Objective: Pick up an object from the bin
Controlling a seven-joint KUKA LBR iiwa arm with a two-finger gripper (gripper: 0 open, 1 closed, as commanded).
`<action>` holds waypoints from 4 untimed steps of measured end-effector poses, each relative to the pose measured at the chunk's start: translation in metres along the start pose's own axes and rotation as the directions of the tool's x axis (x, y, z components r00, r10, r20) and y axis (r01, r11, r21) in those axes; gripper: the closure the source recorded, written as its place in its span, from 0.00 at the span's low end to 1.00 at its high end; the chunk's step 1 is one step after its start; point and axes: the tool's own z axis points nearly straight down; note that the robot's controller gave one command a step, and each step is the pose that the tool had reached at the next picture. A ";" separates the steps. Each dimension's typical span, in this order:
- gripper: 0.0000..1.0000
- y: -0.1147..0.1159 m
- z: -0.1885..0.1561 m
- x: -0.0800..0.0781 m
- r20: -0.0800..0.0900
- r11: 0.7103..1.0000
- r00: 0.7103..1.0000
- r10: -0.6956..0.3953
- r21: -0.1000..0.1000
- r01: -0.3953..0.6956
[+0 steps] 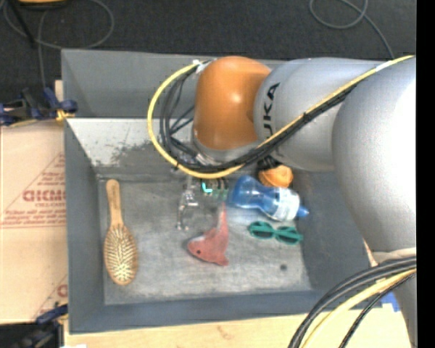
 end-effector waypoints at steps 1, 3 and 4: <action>0.00 0.000 -0.005 -0.002 0.008 1.000 1.000 0.002 -0.001 -0.002; 0.00 -0.056 0.012 0.010 0.004 0.999 0.999 -0.043 0.003 0.043; 1.00 -0.116 0.063 0.038 0.008 0.997 0.997 -0.078 0.002 0.078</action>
Offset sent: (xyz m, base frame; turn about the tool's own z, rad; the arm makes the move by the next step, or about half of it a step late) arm -0.0506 -0.0975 -0.0446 -0.2015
